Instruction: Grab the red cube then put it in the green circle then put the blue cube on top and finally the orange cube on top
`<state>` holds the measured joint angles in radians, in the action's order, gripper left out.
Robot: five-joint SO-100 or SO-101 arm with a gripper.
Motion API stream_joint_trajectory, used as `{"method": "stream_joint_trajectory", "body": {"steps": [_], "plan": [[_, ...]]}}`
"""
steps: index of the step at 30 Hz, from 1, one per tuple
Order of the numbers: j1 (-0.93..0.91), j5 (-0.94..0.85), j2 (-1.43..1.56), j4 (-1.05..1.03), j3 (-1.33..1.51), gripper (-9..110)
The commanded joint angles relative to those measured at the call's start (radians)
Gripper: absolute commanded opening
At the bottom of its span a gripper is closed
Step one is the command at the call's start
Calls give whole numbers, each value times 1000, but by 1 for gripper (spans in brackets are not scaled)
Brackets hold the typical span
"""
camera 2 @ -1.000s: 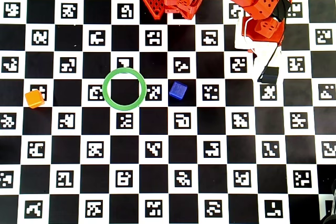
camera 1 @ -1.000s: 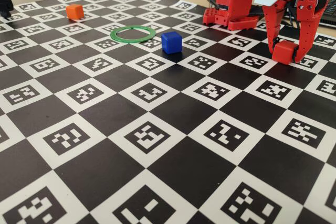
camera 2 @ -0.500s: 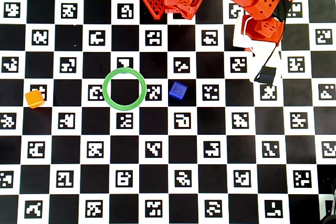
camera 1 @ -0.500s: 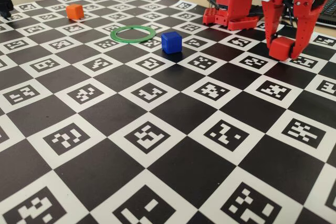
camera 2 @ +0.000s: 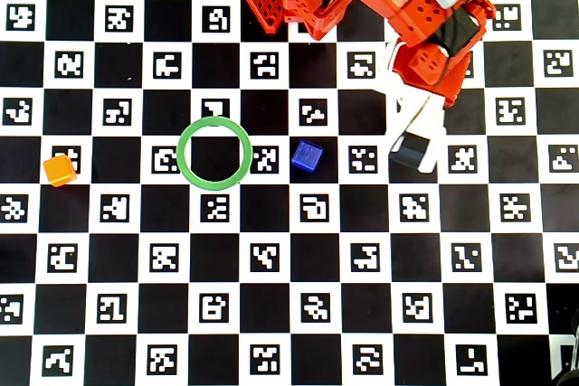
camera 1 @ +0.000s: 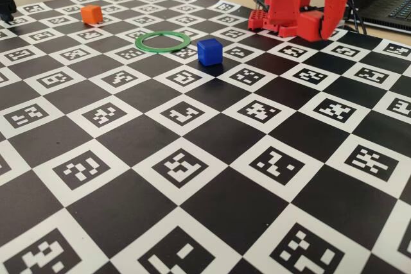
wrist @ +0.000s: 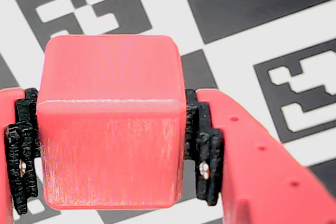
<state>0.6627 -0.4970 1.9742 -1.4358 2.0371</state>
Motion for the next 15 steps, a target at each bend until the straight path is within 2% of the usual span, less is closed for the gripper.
{"method": "stream_joint_trajectory", "body": {"steps": [1,7,15], "plan": [[-69,-2,117,-80,-133,5],[-224,5,141,-170,-227,5],[-509,11,127,-163,-245,4]]}}
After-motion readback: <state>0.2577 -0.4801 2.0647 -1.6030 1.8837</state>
